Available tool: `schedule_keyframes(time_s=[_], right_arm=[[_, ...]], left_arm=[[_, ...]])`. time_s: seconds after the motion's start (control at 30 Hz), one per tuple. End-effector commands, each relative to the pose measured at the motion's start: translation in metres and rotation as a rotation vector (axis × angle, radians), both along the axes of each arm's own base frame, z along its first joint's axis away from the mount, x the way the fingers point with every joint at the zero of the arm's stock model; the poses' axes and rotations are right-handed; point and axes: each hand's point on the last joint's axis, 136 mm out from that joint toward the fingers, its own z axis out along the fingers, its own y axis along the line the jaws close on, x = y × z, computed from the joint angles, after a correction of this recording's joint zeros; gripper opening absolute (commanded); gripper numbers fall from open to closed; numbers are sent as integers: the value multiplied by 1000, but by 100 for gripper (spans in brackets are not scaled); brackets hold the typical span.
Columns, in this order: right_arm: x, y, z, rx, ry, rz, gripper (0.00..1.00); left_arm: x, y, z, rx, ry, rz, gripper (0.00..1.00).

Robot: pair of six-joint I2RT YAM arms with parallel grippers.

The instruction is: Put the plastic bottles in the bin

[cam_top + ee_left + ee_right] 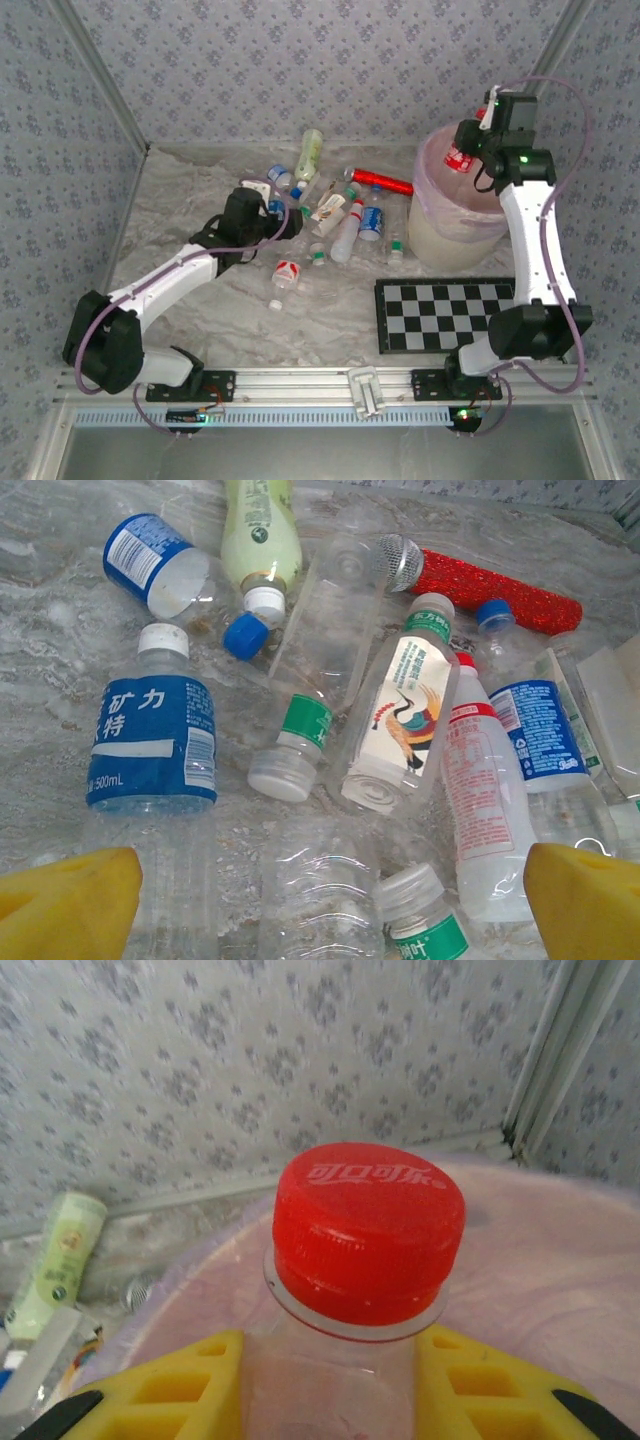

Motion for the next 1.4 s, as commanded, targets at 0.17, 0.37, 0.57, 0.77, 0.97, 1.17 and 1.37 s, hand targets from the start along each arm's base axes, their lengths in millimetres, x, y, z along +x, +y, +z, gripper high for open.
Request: schedule_keyframes(time_s=[0.17,0.37,0.57,0.77,0.97,1.17,1.37], right_arm=[[6,0,-82,79,210,-24,18],[8,-2,-134,144,328,-53,18],[12,-3,-168,159,396,-68,25],[15,-4,-172,152,382,-72,51],[8,-6,-139,110,350,-54,83],[-14,-11,-84,55,276,-48,100],[-39,-14,-44,34,189,-68,100]], left_arm=[[-10,11,11,-23,0,-10,98],[-19,20,-2,67,56,-24,98],[-23,23,-6,100,79,-36,98],[-25,26,-15,133,111,-39,98],[-22,26,-23,153,135,-39,98],[-16,28,-29,167,154,-47,98],[-12,30,-44,179,205,-65,98]])
